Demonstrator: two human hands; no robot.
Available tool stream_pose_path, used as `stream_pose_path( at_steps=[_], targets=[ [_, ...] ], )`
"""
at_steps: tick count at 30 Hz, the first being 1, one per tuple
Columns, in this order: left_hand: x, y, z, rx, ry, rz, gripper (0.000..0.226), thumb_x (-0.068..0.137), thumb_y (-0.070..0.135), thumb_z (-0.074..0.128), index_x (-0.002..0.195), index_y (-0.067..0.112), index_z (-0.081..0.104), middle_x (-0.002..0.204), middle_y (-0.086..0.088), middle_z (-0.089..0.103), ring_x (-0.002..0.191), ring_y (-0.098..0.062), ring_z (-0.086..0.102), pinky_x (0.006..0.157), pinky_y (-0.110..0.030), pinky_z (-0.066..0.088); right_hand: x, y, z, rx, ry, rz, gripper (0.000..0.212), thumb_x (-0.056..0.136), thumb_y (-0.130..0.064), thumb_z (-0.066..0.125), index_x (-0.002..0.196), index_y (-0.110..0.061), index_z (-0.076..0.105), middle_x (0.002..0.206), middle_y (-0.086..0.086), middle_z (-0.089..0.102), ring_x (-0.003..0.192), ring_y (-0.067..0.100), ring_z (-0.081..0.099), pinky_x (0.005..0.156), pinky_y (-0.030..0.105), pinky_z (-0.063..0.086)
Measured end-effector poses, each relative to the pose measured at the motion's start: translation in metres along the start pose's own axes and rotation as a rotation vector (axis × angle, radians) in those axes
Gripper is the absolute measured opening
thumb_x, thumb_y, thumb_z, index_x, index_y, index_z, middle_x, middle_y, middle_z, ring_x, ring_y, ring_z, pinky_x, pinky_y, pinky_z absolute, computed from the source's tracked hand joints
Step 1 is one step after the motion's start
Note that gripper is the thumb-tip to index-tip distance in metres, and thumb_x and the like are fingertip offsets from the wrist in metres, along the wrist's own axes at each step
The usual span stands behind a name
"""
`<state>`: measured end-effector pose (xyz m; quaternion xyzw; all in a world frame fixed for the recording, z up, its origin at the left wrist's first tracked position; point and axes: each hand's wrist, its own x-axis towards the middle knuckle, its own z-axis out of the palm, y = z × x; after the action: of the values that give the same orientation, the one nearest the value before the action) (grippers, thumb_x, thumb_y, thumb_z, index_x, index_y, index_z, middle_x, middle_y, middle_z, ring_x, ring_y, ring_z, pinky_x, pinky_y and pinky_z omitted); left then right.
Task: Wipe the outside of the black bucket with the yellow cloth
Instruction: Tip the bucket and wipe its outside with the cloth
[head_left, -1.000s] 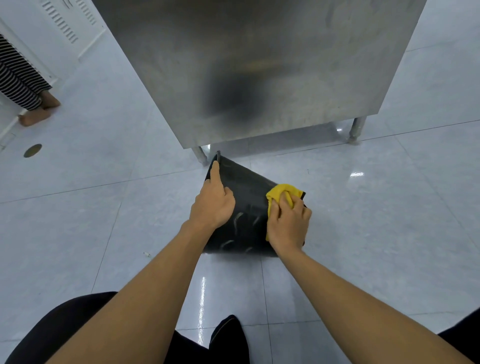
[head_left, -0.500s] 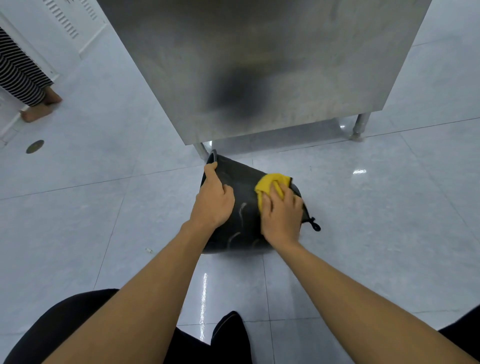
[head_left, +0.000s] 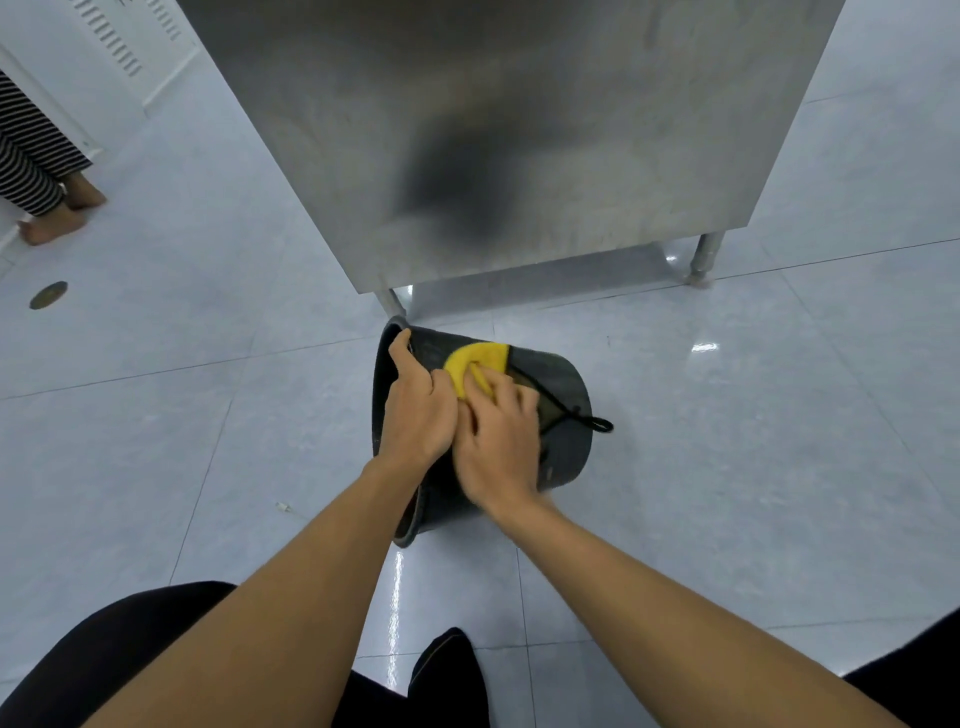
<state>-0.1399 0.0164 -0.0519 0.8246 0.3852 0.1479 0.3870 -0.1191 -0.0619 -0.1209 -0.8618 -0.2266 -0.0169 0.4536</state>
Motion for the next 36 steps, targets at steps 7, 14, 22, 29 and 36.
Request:
stream_pose_path(
  at_steps=[7,14,22,29,36],
  targets=[
    [0.011,0.004,-0.001,-0.060,-0.032,-0.024,0.032,0.097,0.013,0.036,0.128,0.010,0.030,0.081,-0.008,0.057,0.068,-0.021,0.055,0.060,-0.039,0.044,0.011,0.033,-0.005,-0.078,-0.004,-0.055,0.046,0.100,-0.041,0.037,0.131,-0.019,0.063,0.131,0.005,0.057,0.108,0.027,0.044,0.092,0.040,0.046],
    [0.012,0.001,-0.003,0.079,-0.151,0.020,0.056,0.107,0.028,0.031,0.158,0.033,0.008,0.145,-0.005,0.049,0.116,-0.022,0.055,0.103,-0.038,0.043,0.005,0.070,-0.011,-0.148,0.031,0.299,0.038,0.104,-0.037,0.041,0.132,-0.020,0.060,0.145,0.008,0.046,0.117,0.033,0.040,0.097,0.041,0.042],
    [0.007,0.004,0.001,0.008,-0.056,-0.018,0.046,0.101,0.024,0.033,0.146,0.021,0.025,0.107,-0.004,0.065,0.080,-0.015,0.059,0.080,-0.037,0.047,0.001,0.002,-0.002,-0.005,0.010,-0.072,0.039,0.100,-0.035,0.042,0.129,-0.019,0.062,0.131,0.001,0.055,0.103,0.023,0.045,0.081,0.038,0.050],
    [0.009,0.005,-0.004,0.025,-0.054,0.004,0.024,0.099,0.014,0.038,0.123,0.013,0.032,0.096,-0.016,0.061,0.074,-0.023,0.058,0.060,-0.035,0.045,0.014,0.068,-0.010,-0.197,0.029,0.159,0.037,0.100,-0.039,0.039,0.115,-0.018,0.066,0.132,0.012,0.055,0.107,0.034,0.045,0.095,0.044,0.043],
    [0.001,0.004,0.002,0.294,-0.077,0.081,0.054,0.106,0.036,0.030,0.157,0.033,0.011,0.116,-0.011,0.066,0.096,-0.027,0.066,0.095,-0.048,0.052,0.010,0.094,-0.021,-0.167,0.046,0.466,0.035,0.104,-0.036,0.035,0.123,-0.021,0.060,0.138,0.009,0.049,0.112,0.033,0.041,0.088,0.046,0.049]
  ],
)
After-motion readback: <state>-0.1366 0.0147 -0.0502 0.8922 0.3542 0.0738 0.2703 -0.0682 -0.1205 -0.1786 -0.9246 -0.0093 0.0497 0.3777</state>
